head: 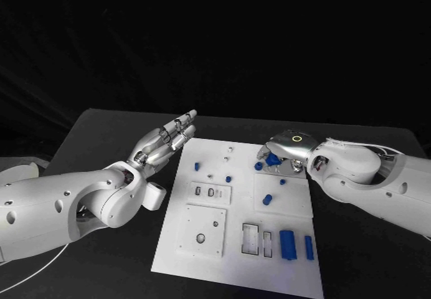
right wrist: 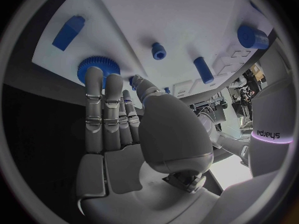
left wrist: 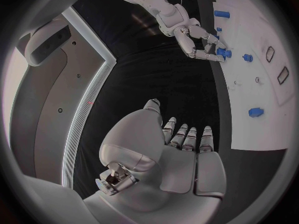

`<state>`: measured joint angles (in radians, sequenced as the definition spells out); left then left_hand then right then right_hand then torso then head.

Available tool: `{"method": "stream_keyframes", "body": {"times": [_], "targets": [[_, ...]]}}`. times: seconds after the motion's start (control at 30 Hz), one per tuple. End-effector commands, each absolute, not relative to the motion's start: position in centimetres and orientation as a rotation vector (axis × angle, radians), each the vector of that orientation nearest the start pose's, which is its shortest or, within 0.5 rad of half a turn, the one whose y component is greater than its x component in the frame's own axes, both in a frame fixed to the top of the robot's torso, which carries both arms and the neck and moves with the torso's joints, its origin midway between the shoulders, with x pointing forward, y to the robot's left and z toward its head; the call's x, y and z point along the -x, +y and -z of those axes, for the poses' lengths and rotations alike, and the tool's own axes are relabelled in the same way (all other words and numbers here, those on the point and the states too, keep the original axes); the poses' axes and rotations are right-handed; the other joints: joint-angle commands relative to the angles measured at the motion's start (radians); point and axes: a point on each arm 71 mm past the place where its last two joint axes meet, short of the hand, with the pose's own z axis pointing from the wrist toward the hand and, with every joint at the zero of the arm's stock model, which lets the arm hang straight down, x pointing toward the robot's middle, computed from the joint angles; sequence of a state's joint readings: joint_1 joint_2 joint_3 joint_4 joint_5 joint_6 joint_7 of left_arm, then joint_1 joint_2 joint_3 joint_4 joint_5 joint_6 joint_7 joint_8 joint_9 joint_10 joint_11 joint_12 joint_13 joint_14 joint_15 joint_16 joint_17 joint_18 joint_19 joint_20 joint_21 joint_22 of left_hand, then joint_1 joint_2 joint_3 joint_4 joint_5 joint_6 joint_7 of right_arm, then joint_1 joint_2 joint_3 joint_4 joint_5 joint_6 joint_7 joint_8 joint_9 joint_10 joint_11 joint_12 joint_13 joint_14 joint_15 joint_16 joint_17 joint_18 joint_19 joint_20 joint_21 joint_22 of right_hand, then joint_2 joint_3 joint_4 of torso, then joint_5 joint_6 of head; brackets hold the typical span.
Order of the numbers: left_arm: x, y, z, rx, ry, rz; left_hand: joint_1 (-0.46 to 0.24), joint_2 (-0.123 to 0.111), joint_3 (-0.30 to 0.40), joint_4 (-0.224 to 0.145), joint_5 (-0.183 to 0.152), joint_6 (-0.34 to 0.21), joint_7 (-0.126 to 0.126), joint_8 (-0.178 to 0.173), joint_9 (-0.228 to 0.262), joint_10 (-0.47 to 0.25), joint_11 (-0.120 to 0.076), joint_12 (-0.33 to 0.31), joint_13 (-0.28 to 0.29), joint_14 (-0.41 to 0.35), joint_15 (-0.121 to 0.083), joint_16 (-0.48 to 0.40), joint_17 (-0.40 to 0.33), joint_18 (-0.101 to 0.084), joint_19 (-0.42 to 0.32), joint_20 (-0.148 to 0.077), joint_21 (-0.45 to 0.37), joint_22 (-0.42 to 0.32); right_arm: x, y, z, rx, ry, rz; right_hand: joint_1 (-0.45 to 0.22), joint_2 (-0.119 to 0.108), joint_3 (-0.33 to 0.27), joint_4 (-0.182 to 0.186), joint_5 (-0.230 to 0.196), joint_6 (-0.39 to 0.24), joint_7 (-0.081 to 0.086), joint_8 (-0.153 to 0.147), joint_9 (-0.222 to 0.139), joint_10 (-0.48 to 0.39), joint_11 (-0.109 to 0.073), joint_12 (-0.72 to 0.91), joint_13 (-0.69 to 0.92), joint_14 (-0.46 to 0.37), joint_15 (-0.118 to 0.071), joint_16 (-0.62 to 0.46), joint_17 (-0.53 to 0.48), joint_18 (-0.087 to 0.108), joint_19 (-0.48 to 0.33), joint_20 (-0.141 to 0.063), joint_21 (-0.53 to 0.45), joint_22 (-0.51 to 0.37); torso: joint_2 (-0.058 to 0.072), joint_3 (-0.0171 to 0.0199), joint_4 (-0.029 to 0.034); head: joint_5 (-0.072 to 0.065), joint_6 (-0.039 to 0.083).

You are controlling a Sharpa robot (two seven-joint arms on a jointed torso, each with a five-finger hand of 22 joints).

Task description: Assemble the parts on the task board

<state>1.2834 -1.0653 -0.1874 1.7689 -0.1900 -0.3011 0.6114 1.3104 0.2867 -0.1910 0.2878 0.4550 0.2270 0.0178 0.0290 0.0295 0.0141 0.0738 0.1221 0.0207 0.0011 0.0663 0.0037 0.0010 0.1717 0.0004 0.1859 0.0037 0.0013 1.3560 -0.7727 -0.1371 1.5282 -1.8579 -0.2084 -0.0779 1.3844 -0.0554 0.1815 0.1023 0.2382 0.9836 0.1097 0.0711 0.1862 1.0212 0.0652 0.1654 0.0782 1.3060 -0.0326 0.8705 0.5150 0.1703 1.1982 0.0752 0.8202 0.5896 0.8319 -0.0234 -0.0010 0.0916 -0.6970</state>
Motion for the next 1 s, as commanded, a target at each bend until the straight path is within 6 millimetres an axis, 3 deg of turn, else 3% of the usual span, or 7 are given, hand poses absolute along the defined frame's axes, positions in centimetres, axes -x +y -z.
{"method": "stream_keyframes", "body": {"times": [0.03,0.27,0.33,0.8,1.0], "targets": [[-42.81,23.64,15.63,0.759,1.376,1.655,0.011,0.003,0.008,0.0,0.005,-0.003,-0.004,0.005,0.001,-0.001,0.009,0.007,0.001,-0.001,0.009,-0.004,-0.001,0.008,0.0,0.008,-0.004,-0.001,-48.84,-15.26,14.7,0.715,1.493,-0.48,0.0,0.0,0.007,0.001,-0.001,0.009,-0.001,0.005,0.002,0.009,0.0,0.004,0.0,0.01,-0.001,0.016,0.016,0.0,0.005,-0.001,0.017,0.018,-0.001,0.0003,0.0001,0.003,-0.004],[-42.9,23.74,15.7,0.77,1.379,1.654,0.017,0.003,0.011,0.0,0.009,-0.003,-0.005,0.005,0.001,-0.001,0.012,0.011,0.002,-0.001,0.013,-0.004,-0.001,0.008,0.0,0.011,-0.004,-0.001,-48.85,-15.03,14.74,0.715,1.488,-0.488,0.001,-0.001,0.014,0.004,-0.001,0.016,0.0,0.005,0.002,0.017,0.001,0.003,-0.001,0.025,-0.001,0.046,0.052,-0.005,0.017,-0.001,0.05,0.059,-0.002,-0.0002,-0.0007,0.003,-0.002],[-42.94,23.75,15.74,0.772,1.381,1.652,0.02,0.002,0.013,0.0,0.011,-0.004,-0.005,0.005,0.001,-0.001,0.014,0.012,0.002,-0.001,0.015,-0.004,-0.001,0.008,0.0,0.012,-0.004,-0.001,-48.84,-14.97,14.74,0.715,1.486,-0.491,0.001,-0.001,0.015,0.004,-0.001,0.016,0.0,0.005,0.002,0.017,0.001,0.003,-0.001,0.025,-0.001,0.047,0.053,-0.005,0.017,-0.001,0.051,0.06,-0.002,-0.0004,-0.0008,0.005,-0.008],[-43.12,23.63,15.92,0.774,1.39,1.654,0.034,0.002,0.021,-0.003,0.024,-0.004,-0.005,0.005,0.001,-0.001,0.021,0.017,0.002,-0.001,0.02,-0.004,-0.001,0.008,0.0,0.016,-0.004,-0.001,-48.98,-14.73,14.95,0.718,1.497,-0.493,0.006,0.002,0.025,0.005,-0.002,0.02,-0.001,0.005,0.002,0.022,0.001,0.001,-0.003,0.019,-0.001,0.041,0.041,-0.004,0.011,-0.001,0.051,0.061,-0.002,-0.001,-0.0009,0.0,-0.018],[-43.16,23.59,15.94,0.774,1.392,1.655,0.04,0.001,0.023,-0.005,0.03,-0.003,-0.003,0.005,0.001,-0.001,0.021,0.021,0.003,-0.001,0.02,-0.004,-0.001,0.008,0.0,0.017,-0.004,-0.001,-49.04,-14.53,15.2,0.719,1.507,-0.499,0.009,0.002,0.029,0.005,-0.003,0.023,-0.001,0.005,0.003,0.024,0.001,0.0,-0.004,0.016,0.0,0.039,0.039,-0.004,0.007,-0.001,0.052,0.063,-0.003,-0.0014,-0.0018,0.004,-0.021]]}}
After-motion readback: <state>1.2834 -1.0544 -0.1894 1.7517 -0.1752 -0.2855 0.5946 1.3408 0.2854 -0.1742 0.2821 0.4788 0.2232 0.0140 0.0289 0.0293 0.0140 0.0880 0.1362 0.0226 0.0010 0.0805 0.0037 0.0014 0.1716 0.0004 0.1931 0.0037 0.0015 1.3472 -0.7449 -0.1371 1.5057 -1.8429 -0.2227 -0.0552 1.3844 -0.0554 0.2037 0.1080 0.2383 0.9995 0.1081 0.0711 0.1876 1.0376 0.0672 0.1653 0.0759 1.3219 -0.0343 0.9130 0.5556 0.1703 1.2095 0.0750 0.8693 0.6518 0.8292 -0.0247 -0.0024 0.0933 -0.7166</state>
